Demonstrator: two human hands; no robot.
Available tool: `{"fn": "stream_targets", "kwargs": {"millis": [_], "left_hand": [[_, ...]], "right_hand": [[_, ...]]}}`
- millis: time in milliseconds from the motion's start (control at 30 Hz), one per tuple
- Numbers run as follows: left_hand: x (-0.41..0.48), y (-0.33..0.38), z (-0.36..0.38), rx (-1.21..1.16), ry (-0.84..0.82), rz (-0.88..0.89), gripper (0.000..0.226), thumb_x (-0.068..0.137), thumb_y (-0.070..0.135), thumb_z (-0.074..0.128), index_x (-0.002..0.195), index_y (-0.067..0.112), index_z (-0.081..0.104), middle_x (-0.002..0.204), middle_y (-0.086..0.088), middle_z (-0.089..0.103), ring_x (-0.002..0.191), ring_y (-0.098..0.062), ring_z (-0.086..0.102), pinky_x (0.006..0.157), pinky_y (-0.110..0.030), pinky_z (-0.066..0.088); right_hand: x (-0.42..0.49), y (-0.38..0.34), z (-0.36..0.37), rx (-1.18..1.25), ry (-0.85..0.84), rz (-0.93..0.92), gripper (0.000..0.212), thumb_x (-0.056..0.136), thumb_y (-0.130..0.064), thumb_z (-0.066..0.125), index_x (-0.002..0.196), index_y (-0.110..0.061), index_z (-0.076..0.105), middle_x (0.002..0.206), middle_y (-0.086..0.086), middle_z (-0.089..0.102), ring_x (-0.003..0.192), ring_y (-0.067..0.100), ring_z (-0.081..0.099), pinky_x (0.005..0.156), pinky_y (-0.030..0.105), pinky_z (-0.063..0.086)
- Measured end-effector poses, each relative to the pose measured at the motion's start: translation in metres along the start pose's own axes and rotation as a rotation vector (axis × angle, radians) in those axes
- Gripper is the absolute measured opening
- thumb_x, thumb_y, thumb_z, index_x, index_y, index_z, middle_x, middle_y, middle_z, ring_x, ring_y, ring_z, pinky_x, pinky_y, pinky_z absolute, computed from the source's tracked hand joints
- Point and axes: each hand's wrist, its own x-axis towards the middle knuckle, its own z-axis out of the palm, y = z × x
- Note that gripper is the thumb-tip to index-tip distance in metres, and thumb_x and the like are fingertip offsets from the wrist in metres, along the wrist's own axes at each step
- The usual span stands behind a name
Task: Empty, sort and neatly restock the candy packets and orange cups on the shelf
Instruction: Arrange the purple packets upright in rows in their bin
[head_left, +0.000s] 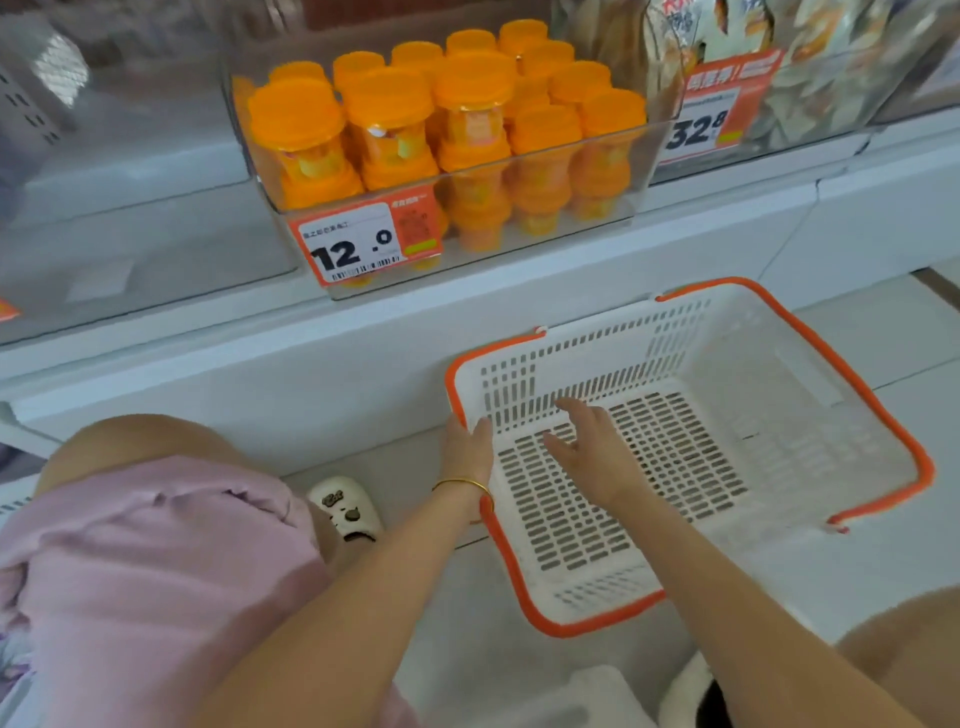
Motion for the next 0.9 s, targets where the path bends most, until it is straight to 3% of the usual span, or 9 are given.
{"fn": "stream_targets", "kwargs": {"millis": [100,167,300,400,467,533,600,767,900], "left_hand": [[-0.01,0.029,0.038,-0.126,-0.164,-0.048,0.038,0.094,0.043,0.035,0.087,0.018,0.062,0.092,-0.004,0.068,0.088,-0.026,0.062,0.079,-0.032,0.046],[-0.018,0.049,0.057,-0.117,-0.238,-0.064,0.039,0.098,0.048,0.03,0.09,0.024,0.06,0.102,0.003,0.065,0.101,-0.016,0.058,0.087,-0.029,0.04],[-0.016,0.058,0.083,-0.016,-0.353,-0.004,0.05,0.101,0.047,0.021,0.143,0.023,0.031,0.15,0.003,0.031,0.14,-0.012,0.024,0.115,-0.035,0.016],[-0.011,0.055,0.091,0.103,-0.371,0.072,0.056,0.101,0.045,0.021,0.15,0.019,0.014,0.156,0.004,0.017,0.143,-0.01,0.018,0.118,-0.041,0.014],[-0.007,0.053,0.089,0.174,-0.381,0.081,0.05,0.101,0.044,0.022,0.146,0.021,0.025,0.152,0.006,0.024,0.139,-0.009,0.024,0.117,-0.04,0.017],[-0.005,0.056,0.083,0.185,-0.377,0.108,0.03,0.102,0.039,0.026,0.124,0.028,0.043,0.138,0.001,0.038,0.127,-0.009,0.035,0.113,-0.037,0.024],[-0.006,0.061,0.074,0.159,-0.342,0.138,0.032,0.101,0.037,0.033,0.13,0.026,0.042,0.141,0.002,0.04,0.13,-0.011,0.036,0.114,-0.039,0.027],[-0.036,0.106,0.036,0.117,-0.255,0.36,0.035,0.098,0.03,0.046,0.131,0.021,0.049,0.127,0.005,0.051,0.118,-0.012,0.049,0.105,-0.038,0.041],[-0.068,0.158,-0.023,0.193,0.04,0.789,0.022,0.095,0.018,0.053,0.114,0.013,0.062,0.107,0.002,0.061,0.085,0.004,0.054,0.08,-0.012,0.044]], "right_hand": [[0.0,0.017,0.006,-0.069,-0.053,0.083,0.064,0.096,-0.044,0.046,0.148,-0.016,0.022,0.149,0.011,0.032,0.129,0.027,0.043,0.105,0.04,0.038],[0.002,0.028,0.011,-0.159,-0.071,0.14,0.071,0.096,-0.051,0.041,0.151,-0.016,0.013,0.149,0.01,0.033,0.13,0.029,0.044,0.102,0.043,0.041],[0.012,0.054,0.002,-0.382,0.03,0.23,0.066,0.098,-0.051,0.033,0.15,-0.02,0.008,0.137,0.009,0.046,0.112,0.032,0.057,0.084,0.045,0.05],[0.018,0.082,-0.022,-0.483,0.141,0.242,0.061,0.098,-0.053,0.025,0.149,-0.024,0.011,0.13,0.008,0.053,0.106,0.031,0.059,0.08,0.044,0.051],[0.023,0.1,-0.043,-0.51,0.174,0.289,0.061,0.098,-0.054,0.022,0.15,-0.024,0.012,0.131,0.01,0.052,0.108,0.032,0.058,0.08,0.044,0.05],[0.027,0.114,-0.064,-0.533,0.166,0.356,0.063,0.097,-0.055,0.021,0.151,-0.024,0.009,0.139,0.012,0.045,0.117,0.034,0.052,0.085,0.047,0.048],[0.03,0.117,-0.078,-0.581,0.18,0.396,0.065,0.097,-0.057,0.02,0.151,-0.025,0.004,0.149,0.013,0.032,0.13,0.036,0.04,0.095,0.05,0.043],[0.036,0.05,-0.088,-0.455,0.318,0.153,0.059,0.098,-0.051,0.027,0.149,-0.021,0.017,0.145,0.013,0.034,0.129,0.035,0.038,0.097,0.049,0.041],[0.029,-0.041,-0.108,-0.334,0.445,-0.161,0.049,0.101,-0.042,0.033,0.14,-0.013,0.039,0.135,0.014,0.046,0.121,0.035,0.044,0.088,0.044,0.042]]}}
